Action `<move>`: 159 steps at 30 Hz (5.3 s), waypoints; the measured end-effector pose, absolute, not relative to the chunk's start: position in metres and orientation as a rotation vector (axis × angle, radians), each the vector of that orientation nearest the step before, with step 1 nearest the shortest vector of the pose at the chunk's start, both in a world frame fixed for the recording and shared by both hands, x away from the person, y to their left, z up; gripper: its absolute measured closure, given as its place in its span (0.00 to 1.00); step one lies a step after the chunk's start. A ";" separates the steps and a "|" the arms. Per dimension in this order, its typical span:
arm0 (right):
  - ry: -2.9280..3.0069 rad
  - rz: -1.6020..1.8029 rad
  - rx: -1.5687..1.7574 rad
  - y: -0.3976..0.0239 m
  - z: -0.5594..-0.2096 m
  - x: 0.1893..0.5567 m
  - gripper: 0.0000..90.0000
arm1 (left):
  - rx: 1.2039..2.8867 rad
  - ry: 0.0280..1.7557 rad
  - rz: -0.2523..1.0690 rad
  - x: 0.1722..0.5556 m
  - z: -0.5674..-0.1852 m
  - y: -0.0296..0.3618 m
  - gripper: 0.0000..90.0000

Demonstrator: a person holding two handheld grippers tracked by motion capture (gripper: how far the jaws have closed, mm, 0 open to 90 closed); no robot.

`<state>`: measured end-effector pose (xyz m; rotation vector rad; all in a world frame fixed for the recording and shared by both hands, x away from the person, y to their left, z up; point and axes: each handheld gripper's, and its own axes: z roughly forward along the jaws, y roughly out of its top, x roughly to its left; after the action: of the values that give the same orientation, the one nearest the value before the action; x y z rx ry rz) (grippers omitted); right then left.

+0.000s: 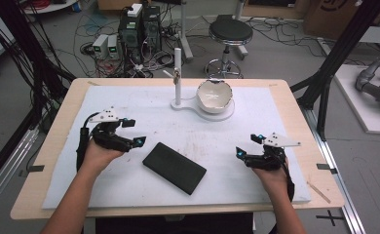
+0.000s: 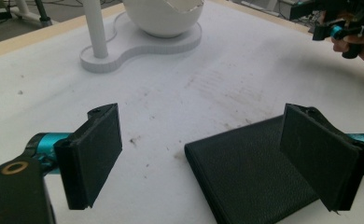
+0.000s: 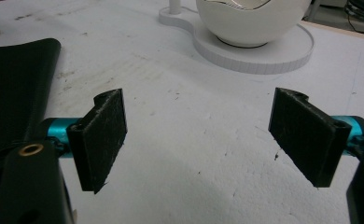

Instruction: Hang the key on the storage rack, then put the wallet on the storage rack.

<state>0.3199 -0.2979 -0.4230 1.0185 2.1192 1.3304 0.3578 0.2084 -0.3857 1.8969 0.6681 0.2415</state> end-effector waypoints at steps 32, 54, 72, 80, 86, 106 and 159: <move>2.111 1.318 1.070 -0.305 -0.422 0.317 0.22 | 1.872 0.674 0.240 0.361 -0.405 0.231 0.12; 2.314 1.387 0.939 -0.256 -0.415 0.334 0.22 | 1.903 0.682 0.318 0.342 -0.403 0.243 0.12; 2.734 1.294 0.794 -0.188 -0.443 0.338 0.20 | 1.924 0.706 0.336 0.339 -0.408 0.246 0.12; 2.873 1.322 0.772 -0.179 -0.448 0.337 0.23 | 1.924 0.705 0.333 0.339 -0.409 0.247 0.12; 2.888 1.300 0.739 -0.177 -0.447 0.333 0.35 | 1.924 0.702 0.333 0.339 -0.408 0.247 0.12; 2.846 1.360 0.792 -0.181 -0.437 0.330 0.91 | 1.918 0.699 0.329 0.337 -0.408 0.245 0.12; 2.418 1.615 0.541 -0.211 -0.384 0.311 0.61 | 1.969 0.292 -0.028 0.325 -0.381 0.179 0.84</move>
<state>0.3107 -0.2108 -0.3844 0.5410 2.4181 1.6146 0.3248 0.1794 -0.3807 1.9691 0.2918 -0.0275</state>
